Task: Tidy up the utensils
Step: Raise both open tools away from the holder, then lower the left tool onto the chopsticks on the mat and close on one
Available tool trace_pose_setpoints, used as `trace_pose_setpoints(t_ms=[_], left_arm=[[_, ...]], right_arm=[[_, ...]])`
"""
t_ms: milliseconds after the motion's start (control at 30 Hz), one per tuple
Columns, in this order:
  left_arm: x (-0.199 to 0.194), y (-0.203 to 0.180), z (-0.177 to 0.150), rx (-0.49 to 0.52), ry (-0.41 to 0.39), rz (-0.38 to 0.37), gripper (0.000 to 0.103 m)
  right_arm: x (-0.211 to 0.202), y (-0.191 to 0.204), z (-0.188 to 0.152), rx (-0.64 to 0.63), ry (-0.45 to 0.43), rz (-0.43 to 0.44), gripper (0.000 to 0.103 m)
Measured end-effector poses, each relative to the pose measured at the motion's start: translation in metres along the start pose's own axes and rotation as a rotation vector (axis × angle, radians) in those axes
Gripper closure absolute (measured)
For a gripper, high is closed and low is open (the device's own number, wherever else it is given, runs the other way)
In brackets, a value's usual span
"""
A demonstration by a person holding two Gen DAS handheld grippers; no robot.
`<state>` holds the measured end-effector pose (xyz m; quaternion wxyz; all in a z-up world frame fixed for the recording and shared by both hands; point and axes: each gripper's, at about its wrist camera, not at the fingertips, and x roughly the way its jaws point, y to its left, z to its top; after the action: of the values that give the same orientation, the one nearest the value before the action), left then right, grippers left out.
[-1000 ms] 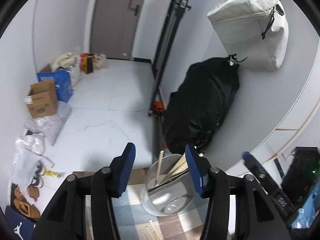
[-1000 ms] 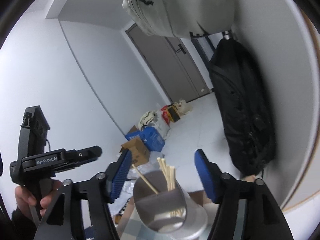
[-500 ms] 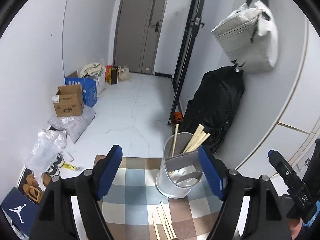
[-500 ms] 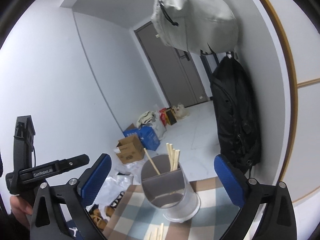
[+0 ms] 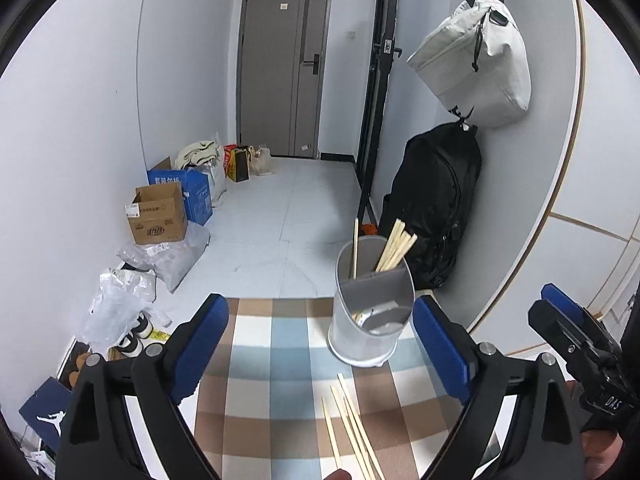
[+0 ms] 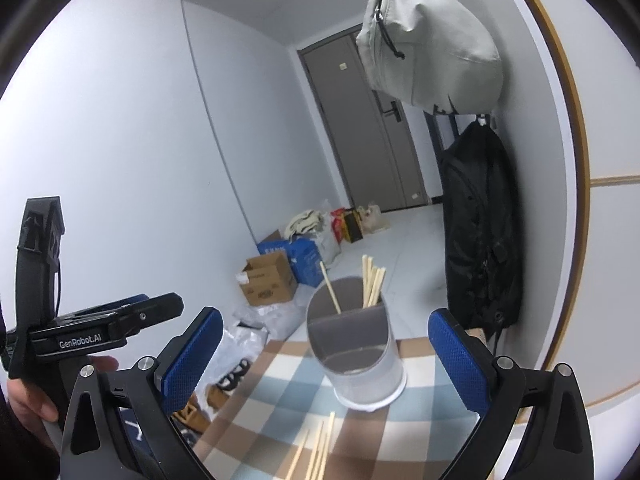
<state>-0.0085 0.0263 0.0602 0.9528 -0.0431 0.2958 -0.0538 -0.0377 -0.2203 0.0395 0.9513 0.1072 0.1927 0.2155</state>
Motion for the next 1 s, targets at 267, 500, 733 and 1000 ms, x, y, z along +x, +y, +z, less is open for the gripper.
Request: trace_pose_setpoints(t_ms=[267,500,733,1000], left_arm=[[0.024,0.014,-0.041,-0.021,0.103,0.022,0.011],[0.05,0.019,-0.069,-0.031,0.204,0.016,0.011],[0.084,0.013,-0.098,0.008,0.367,0.041,0.011],[0.117,0.013,-0.118,0.019,0.513,0.066,0.012]], right_arm=[[0.014,-0.005,-0.029,-0.005,0.077,0.0,0.0],[0.027,-0.013,-0.047,0.013,0.141,-0.002,0.0],[0.035,-0.021,-0.058,0.047,0.195,-0.003,0.0],[0.046,-0.034,-0.064,0.11,0.243,-0.006,0.0]])
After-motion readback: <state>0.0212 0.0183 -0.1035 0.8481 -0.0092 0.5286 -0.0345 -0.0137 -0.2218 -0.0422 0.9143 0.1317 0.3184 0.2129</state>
